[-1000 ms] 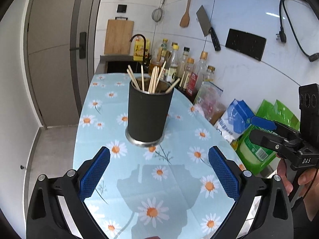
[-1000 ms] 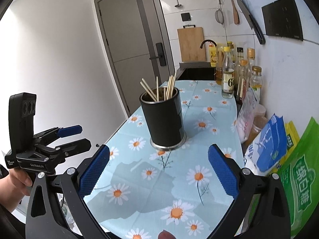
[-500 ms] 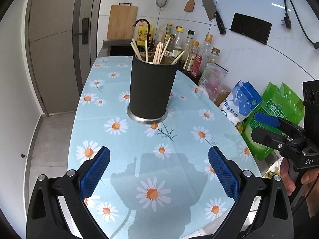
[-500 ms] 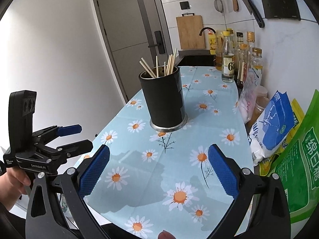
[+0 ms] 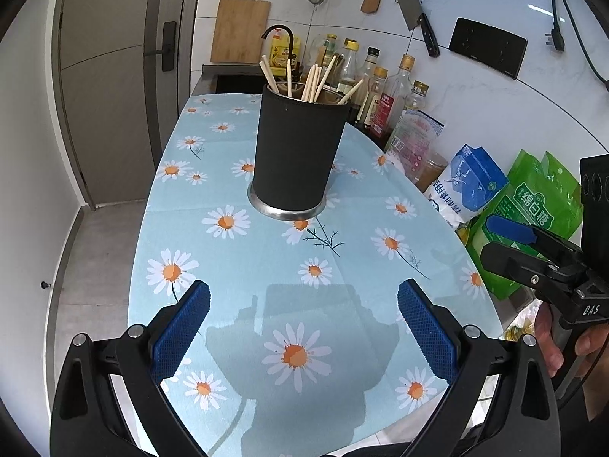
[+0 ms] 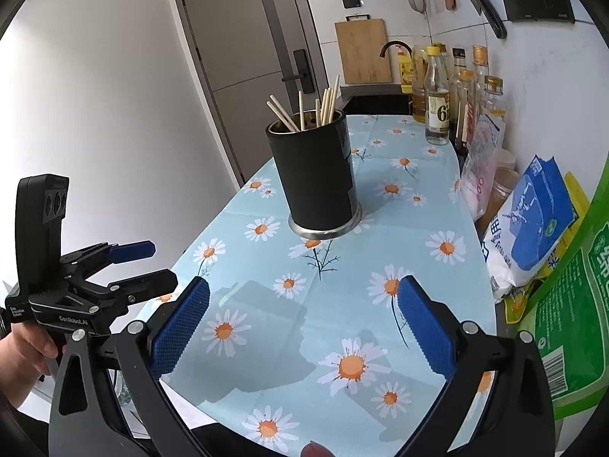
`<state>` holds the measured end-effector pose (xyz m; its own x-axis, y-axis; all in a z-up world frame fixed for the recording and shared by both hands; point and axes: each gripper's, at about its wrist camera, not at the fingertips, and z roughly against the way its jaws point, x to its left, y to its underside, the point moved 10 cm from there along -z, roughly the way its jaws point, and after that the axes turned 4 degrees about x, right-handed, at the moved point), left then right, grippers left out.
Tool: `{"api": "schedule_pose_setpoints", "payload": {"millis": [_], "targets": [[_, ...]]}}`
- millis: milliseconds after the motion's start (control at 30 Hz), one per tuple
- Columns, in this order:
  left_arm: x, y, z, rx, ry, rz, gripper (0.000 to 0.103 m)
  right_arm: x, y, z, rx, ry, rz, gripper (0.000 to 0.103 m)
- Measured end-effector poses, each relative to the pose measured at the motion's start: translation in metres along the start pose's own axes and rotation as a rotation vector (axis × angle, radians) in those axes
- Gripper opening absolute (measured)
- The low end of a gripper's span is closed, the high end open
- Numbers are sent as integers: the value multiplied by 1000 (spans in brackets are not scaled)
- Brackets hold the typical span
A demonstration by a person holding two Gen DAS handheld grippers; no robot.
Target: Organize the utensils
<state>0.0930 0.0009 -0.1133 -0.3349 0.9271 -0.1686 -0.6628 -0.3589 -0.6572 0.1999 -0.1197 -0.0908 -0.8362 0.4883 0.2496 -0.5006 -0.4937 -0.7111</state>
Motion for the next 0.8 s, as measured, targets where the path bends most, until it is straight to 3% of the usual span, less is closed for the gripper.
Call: {"api": "schedule_pose_setpoints", "payload": {"millis": [800], "targets": [[-10,1,-11,30,-6,-11,96,-9,3,-3,17,-9,-28,98]]}}
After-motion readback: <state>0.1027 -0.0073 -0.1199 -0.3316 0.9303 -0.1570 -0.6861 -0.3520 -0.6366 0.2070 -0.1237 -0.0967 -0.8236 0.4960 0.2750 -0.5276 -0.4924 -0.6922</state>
